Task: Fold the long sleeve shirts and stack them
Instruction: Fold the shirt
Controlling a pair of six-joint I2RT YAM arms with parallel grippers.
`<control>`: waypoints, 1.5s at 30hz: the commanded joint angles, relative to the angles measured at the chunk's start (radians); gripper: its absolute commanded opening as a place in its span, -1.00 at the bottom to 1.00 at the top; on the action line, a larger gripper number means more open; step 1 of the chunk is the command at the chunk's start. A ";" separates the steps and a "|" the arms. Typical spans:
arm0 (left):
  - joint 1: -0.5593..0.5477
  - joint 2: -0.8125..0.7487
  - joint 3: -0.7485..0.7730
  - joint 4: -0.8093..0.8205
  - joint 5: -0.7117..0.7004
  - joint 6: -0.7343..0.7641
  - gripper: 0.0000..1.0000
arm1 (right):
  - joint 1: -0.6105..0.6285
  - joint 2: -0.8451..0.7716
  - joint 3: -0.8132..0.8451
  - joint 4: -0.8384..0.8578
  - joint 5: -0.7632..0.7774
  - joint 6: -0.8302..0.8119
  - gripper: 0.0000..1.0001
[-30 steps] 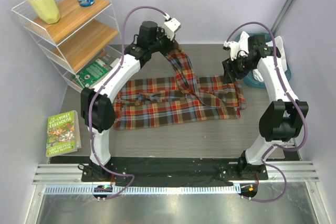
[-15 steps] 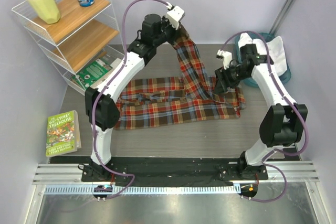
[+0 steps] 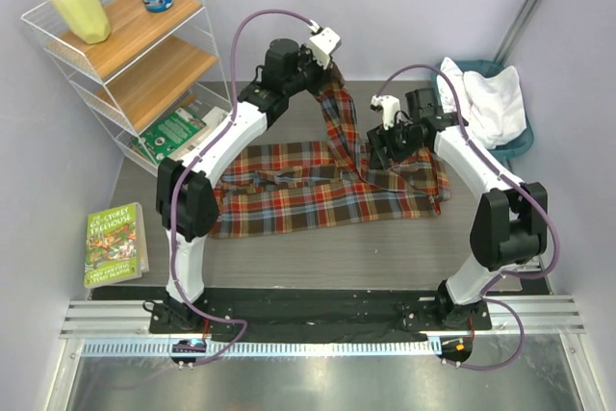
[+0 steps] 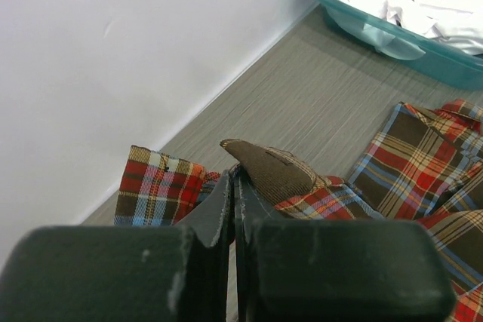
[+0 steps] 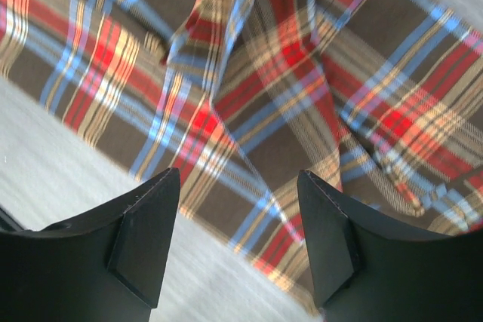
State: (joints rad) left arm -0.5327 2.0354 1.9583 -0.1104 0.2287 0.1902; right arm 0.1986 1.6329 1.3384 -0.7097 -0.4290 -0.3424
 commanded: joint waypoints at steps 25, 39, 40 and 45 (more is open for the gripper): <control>0.025 -0.096 -0.014 0.028 0.136 0.074 -1.00 | 0.019 0.084 -0.005 0.216 0.105 0.174 -0.97; 0.232 -0.385 -0.409 -0.550 0.563 1.013 -1.00 | 0.019 0.027 -0.019 -0.074 0.030 -0.155 -0.98; 0.237 -0.397 -0.426 -0.622 0.548 1.122 -1.00 | 0.033 0.025 -0.030 -0.063 0.044 -0.156 -0.97; 0.269 -0.507 -0.619 -0.598 0.511 1.276 -1.00 | 0.073 0.039 -0.064 -0.007 0.104 -0.152 -0.95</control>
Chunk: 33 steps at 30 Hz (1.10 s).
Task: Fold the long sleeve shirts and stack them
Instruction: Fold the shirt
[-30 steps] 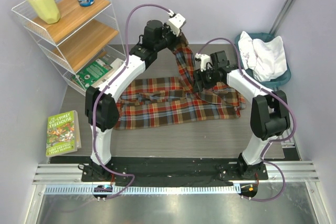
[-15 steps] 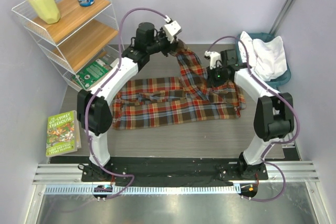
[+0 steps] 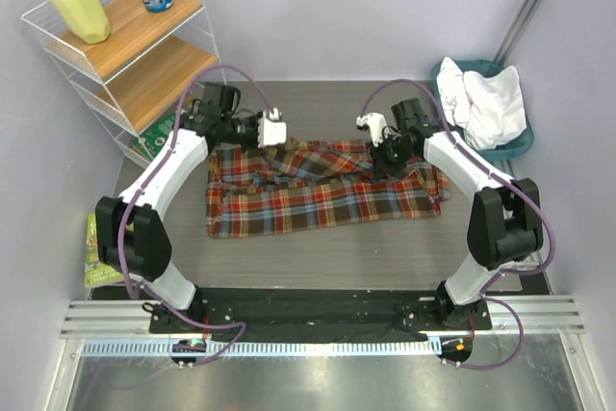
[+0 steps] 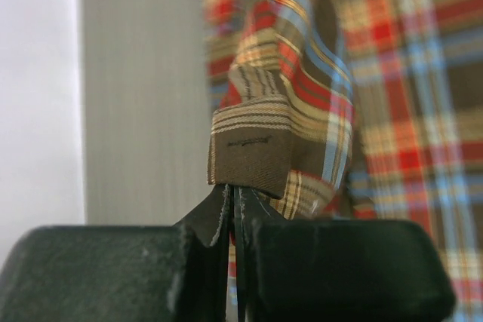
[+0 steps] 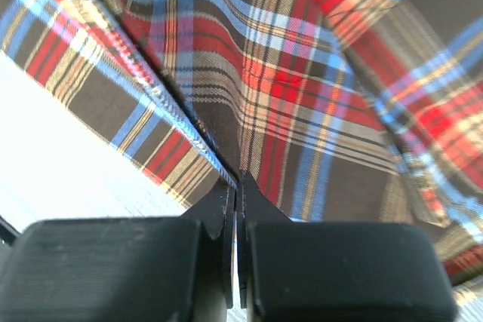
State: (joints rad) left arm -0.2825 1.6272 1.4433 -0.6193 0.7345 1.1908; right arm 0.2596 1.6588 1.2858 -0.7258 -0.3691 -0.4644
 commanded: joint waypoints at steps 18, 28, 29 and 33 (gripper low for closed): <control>0.002 -0.067 -0.181 0.354 -0.115 0.190 -1.00 | 0.060 0.076 0.000 0.049 0.096 0.055 -0.98; 0.068 -0.280 -0.479 0.056 0.003 0.642 -1.00 | 0.078 0.025 -0.078 0.037 0.055 0.003 -0.97; 0.074 -0.302 -0.515 0.006 -0.019 0.711 -0.91 | 0.087 0.027 -0.104 0.028 0.049 -0.011 -0.92; 0.167 -0.372 -0.655 -0.103 -0.055 0.826 0.26 | 0.153 0.021 -0.135 -0.035 0.006 -0.069 -0.02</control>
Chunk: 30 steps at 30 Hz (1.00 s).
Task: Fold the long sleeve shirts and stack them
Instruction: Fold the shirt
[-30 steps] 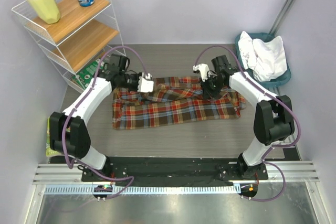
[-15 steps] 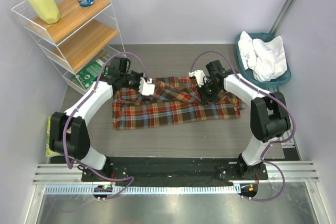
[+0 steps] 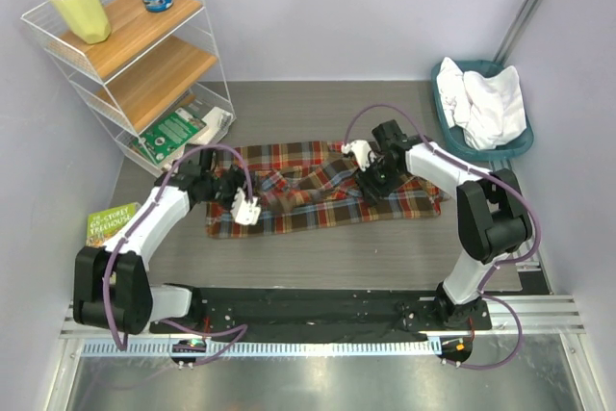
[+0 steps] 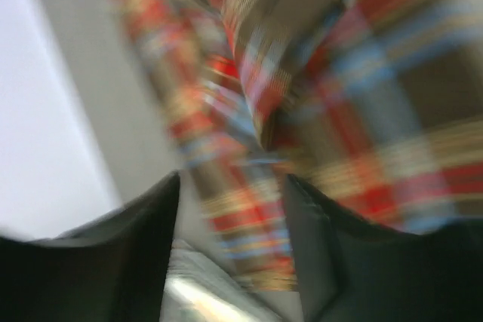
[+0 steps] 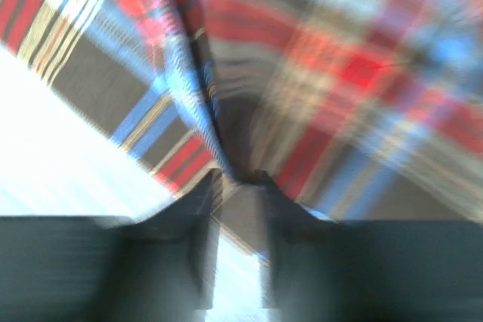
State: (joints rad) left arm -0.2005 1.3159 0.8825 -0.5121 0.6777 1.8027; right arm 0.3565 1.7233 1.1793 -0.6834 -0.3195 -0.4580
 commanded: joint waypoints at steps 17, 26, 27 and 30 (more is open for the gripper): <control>0.061 0.215 0.375 -0.513 0.082 -0.975 0.08 | 0.047 0.045 0.342 -0.098 -0.112 0.022 -0.03; 0.015 0.419 0.435 -0.412 -0.117 -1.434 0.17 | 0.052 0.291 0.560 -0.071 -0.062 0.127 -0.07; 0.015 0.422 0.425 -0.396 -0.128 -1.453 0.17 | 0.056 0.298 0.563 -0.067 -0.062 0.131 -0.01; 0.013 0.434 0.415 -0.355 -0.165 -1.511 0.19 | 0.061 0.321 0.565 -0.051 -0.059 0.140 -0.01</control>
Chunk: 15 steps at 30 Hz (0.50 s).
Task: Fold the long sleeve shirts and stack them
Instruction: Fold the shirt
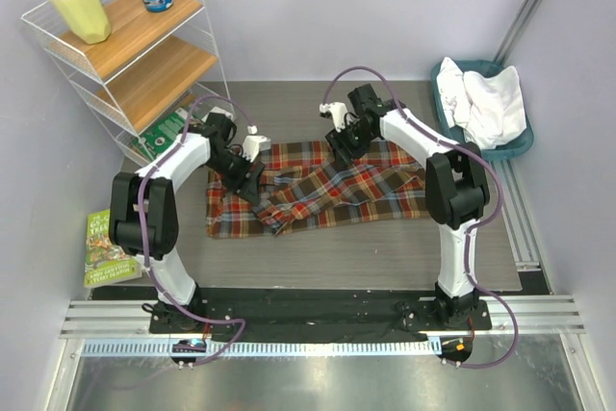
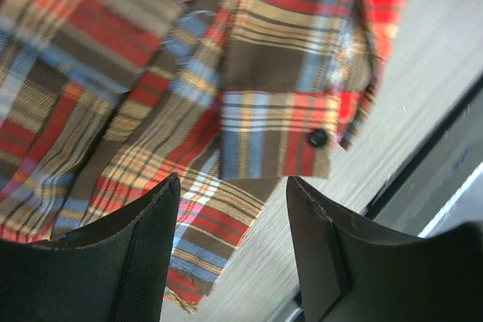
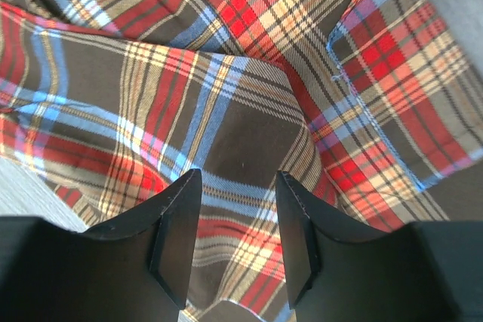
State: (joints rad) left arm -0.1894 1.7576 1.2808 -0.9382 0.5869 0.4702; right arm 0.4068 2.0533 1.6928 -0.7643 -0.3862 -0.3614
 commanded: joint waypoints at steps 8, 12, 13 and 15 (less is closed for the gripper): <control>-0.012 0.080 0.038 0.021 -0.056 -0.220 0.14 | 0.009 -0.038 0.030 0.031 0.029 0.038 -0.01; -0.021 0.100 0.038 0.015 -0.056 -0.242 0.12 | 0.009 -0.085 0.001 0.031 0.047 0.016 0.00; -0.022 0.105 0.040 0.006 -0.056 -0.248 0.12 | 0.004 -0.093 -0.010 0.031 0.049 0.012 -0.01; -0.022 0.118 0.041 0.001 -0.059 -0.257 0.08 | -0.006 -0.107 -0.018 0.026 0.050 0.009 -0.01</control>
State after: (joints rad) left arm -0.2054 1.8591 1.2938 -0.9089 0.5228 0.2569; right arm 0.4114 2.0510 1.6829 -0.7555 -0.3531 -0.3382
